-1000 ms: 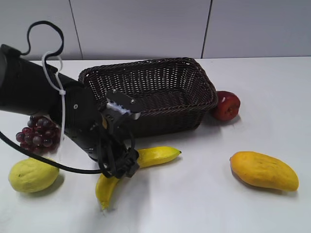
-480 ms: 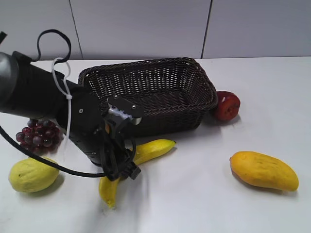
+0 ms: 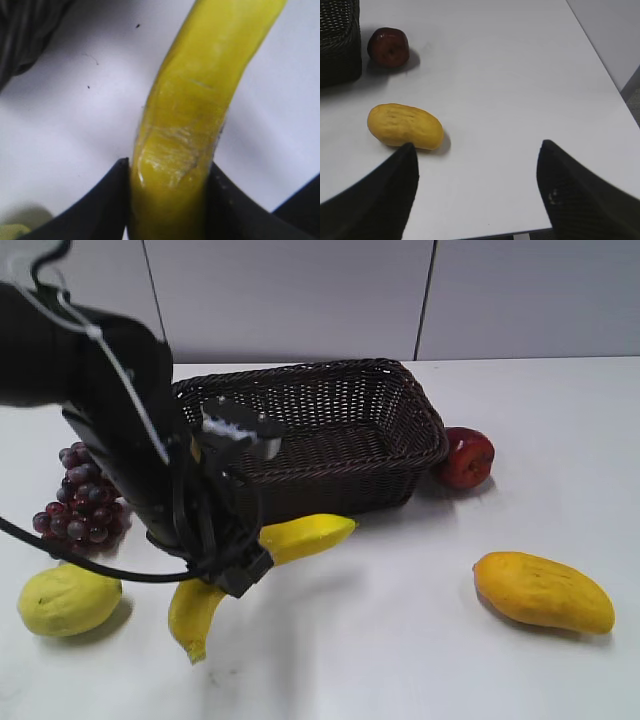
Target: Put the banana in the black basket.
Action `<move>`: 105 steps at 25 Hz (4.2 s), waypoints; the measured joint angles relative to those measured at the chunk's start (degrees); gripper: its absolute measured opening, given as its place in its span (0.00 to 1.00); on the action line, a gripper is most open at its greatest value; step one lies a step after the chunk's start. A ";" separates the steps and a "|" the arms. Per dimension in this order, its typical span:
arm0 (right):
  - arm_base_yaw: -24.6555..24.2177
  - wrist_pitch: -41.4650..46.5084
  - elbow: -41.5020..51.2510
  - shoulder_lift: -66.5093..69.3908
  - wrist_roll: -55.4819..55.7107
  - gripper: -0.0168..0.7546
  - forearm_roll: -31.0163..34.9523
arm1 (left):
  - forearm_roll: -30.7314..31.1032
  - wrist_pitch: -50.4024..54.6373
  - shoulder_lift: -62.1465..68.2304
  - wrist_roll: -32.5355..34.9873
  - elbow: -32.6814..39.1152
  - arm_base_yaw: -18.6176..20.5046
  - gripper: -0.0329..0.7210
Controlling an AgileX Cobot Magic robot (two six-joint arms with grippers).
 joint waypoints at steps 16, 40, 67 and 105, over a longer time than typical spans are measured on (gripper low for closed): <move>0.00 0.00 0.00 0.00 0.00 0.79 0.00 | 17.20 -16.76 -4.33 0.00 -18.79 0.58 0.46; 0.00 0.00 0.00 0.00 0.00 0.79 0.00 | 23.86 -23.11 17.01 0.02 -18.84 5.72 0.66; 0.00 0.00 0.00 0.00 0.00 0.79 0.00 | 12.13 22.15 -11.29 -2.37 -23.06 5.89 0.81; 0.00 0.00 0.00 0.00 0.00 0.79 0.00 | 11.32 14.45 -69.52 -9.28 29.77 31.05 0.78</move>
